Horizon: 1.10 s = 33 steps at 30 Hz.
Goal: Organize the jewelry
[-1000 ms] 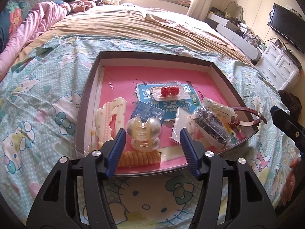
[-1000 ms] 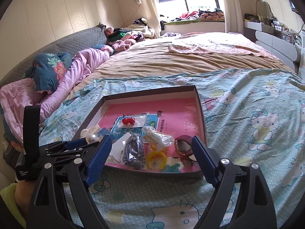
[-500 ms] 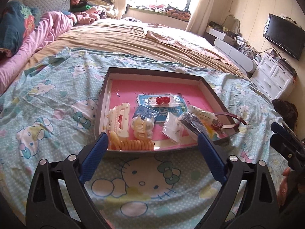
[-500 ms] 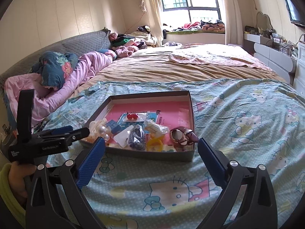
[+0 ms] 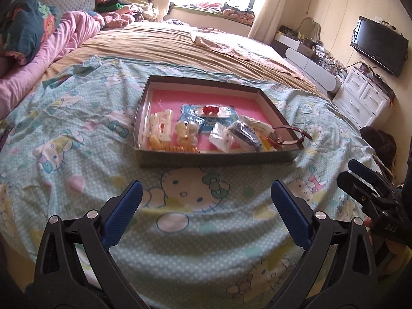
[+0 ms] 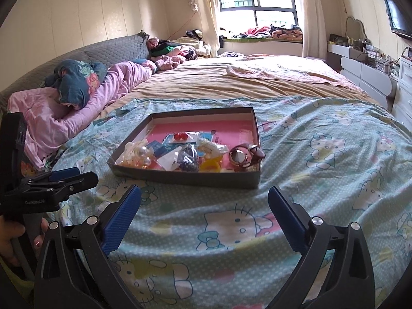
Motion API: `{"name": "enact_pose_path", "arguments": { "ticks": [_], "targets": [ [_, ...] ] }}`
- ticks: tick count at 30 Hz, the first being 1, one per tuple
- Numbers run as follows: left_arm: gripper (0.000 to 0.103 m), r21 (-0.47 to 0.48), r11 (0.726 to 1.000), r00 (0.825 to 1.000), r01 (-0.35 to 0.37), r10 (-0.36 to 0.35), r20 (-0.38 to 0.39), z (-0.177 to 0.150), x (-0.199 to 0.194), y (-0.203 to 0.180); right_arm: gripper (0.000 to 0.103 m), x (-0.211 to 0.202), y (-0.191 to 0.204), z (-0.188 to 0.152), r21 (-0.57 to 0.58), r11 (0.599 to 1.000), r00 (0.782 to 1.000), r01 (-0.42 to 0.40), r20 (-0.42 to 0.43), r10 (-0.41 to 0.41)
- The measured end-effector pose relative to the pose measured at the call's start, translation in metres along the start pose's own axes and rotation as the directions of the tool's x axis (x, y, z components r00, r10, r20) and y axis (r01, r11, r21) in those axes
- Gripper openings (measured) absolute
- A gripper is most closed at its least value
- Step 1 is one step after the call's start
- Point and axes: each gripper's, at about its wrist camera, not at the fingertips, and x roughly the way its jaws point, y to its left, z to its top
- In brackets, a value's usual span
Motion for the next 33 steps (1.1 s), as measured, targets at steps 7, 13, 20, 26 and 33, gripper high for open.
{"name": "enact_pose_path", "arguments": {
  "ticks": [7,13,20,26,33],
  "targets": [
    [0.093,0.011,1.000,1.000,-0.009,0.009,-0.004,-0.013,-0.008,-0.005,0.098,-0.001,0.004,-0.012,0.003,1.000,1.000,0.010,-0.019,-0.010],
    [0.093,0.009,1.000,1.000,-0.007,0.007,-0.006,-0.019,-0.010,-0.003,0.098,-0.009,0.004,-0.015,0.005,1.000,1.000,0.015,-0.013,-0.015],
    [0.093,0.010,1.000,1.000,-0.010,0.010,0.000,-0.020,-0.011,-0.005,0.098,-0.014,0.006,-0.018,-0.005,1.000,1.000,0.012,-0.019,-0.012],
    [0.093,0.014,1.000,1.000,-0.011,0.011,0.004,-0.020,-0.013,-0.007,0.098,-0.014,0.007,-0.019,-0.006,1.000,1.000,0.009,-0.024,-0.009],
    [0.093,0.011,1.000,1.000,-0.013,0.013,0.003,-0.019,-0.014,-0.006,0.098,-0.014,0.008,-0.018,-0.015,1.000,1.000,0.007,-0.024,-0.008]
  ]
}}
